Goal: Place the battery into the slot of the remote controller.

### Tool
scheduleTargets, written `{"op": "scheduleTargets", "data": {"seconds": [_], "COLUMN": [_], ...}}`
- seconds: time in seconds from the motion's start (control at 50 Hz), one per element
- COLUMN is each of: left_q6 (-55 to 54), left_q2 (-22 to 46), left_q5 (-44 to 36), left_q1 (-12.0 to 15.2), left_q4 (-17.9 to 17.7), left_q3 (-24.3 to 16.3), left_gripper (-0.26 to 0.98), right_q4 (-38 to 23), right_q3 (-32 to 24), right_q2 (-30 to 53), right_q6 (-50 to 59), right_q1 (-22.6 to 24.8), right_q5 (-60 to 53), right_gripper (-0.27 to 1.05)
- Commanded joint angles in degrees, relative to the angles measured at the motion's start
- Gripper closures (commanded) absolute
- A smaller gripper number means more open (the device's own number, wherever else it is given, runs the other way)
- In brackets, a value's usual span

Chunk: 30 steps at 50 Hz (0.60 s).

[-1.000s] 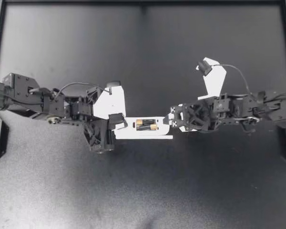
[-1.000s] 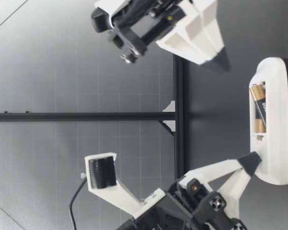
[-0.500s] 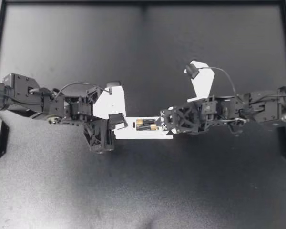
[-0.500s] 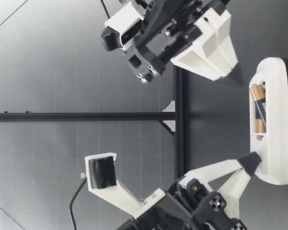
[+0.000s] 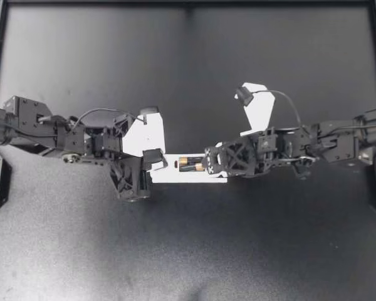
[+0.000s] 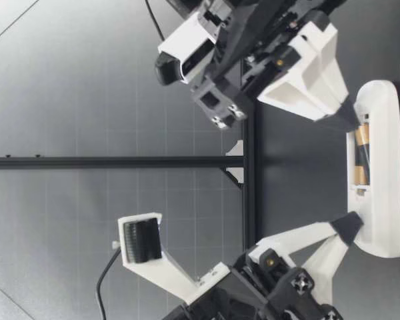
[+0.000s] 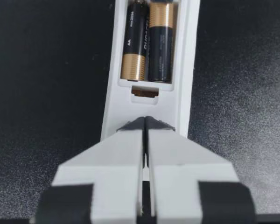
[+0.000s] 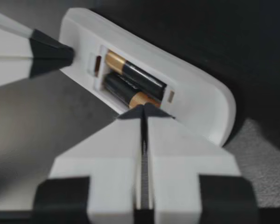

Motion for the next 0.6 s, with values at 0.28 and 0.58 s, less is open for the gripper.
{"op": "scheduleTargets", "data": {"seconds": [0.28, 0.58], "left_q6": [0.0, 0.26], "left_q2": [-1.05, -0.97], "left_q5": [0.09, -1.67], "left_q1": [-0.18, -0.7], "left_q4": [0.0, 0.0], "left_q3": [-1.49, -6.68], "left_gripper": [0.91, 0.91], "right_q4": [-3.6, -13.27], "right_q3": [-1.58, 0.26], "right_q2": [-3.16, -12.04], "right_q6": [-0.44, -0.44], "right_q1": [0.7, -0.88], "right_q5": [2.99, 10.9], "right_gripper": [0.92, 0.92]}}
